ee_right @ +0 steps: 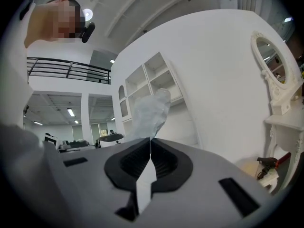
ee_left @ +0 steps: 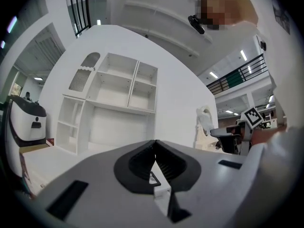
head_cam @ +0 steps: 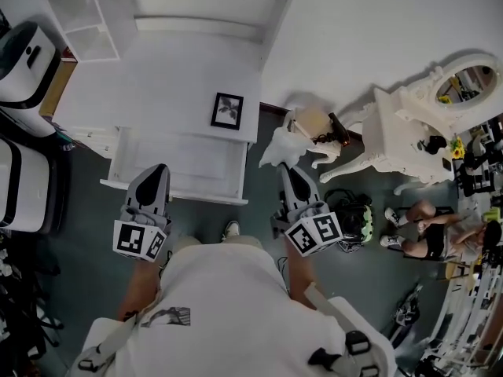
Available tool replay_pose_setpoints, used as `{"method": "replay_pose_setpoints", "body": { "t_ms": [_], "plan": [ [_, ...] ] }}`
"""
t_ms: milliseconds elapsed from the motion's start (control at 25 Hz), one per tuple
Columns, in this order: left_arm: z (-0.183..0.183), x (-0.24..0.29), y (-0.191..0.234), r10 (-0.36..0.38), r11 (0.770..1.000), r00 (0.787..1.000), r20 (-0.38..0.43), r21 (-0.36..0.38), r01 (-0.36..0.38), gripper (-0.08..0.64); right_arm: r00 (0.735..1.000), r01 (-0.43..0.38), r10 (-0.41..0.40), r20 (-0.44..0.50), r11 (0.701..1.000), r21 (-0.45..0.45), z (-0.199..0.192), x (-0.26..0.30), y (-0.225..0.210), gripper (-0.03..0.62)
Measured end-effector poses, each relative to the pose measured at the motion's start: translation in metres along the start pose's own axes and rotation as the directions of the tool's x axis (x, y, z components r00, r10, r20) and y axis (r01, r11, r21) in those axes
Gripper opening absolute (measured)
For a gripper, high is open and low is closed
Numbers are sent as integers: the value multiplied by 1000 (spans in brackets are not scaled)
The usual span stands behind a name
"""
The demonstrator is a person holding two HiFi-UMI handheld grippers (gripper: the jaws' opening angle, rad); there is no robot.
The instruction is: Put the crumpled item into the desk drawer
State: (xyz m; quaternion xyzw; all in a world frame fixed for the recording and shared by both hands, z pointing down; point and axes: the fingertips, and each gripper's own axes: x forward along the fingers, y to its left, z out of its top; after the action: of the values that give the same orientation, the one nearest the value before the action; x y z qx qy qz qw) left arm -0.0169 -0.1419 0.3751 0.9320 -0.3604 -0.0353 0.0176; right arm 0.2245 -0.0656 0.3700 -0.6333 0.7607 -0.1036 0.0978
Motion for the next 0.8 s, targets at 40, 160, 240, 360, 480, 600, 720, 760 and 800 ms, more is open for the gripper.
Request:
{"method": "replay_pose_setpoints", "body": {
  "t_ms": [40, 160, 240, 360, 480, 600, 720, 760, 800],
  "plan": [
    [0, 2, -2, 6, 1000, 1000, 0, 6, -6, 15, 1000, -8, 8, -4, 1000, 5, -1, 2, -4, 14],
    [-1, 1, -4, 39, 999, 999, -7, 19, -39, 15, 999, -34, 34, -18, 999, 24, -8, 8, -10, 14],
    [-3, -3, -2, 66, 998, 998, -15, 23, -66, 15, 998, -50, 51, -31, 998, 35, -14, 11, -12, 14],
    [-7, -11, 2, 106, 994, 994, -28, 30, -105, 15, 995, -76, 79, -53, 996, 51, -25, 18, -14, 14],
    [-10, -19, 5, 137, 990, 990, -43, 33, -136, 15, 992, -100, 105, -70, 993, 66, -35, 26, -11, 14],
    [-16, -26, 9, 158, 987, 986, -57, 29, -157, 15, 988, -122, 128, -85, 990, 71, -45, 35, -7, 14],
    [-21, -31, 12, 170, 985, 984, -58, 26, -169, 15, 985, -133, 140, -104, 989, 72, -54, 41, -2, 14],
    [-22, -32, 12, 172, 985, 984, -56, 24, -171, 15, 984, -136, 143, -110, 988, 71, -57, 42, 0, 14],
    [-22, -33, 13, 173, 985, 983, -55, 21, -172, 15, 983, -139, 147, -114, 988, 69, -59, 43, 2, 14]
  ]
}}
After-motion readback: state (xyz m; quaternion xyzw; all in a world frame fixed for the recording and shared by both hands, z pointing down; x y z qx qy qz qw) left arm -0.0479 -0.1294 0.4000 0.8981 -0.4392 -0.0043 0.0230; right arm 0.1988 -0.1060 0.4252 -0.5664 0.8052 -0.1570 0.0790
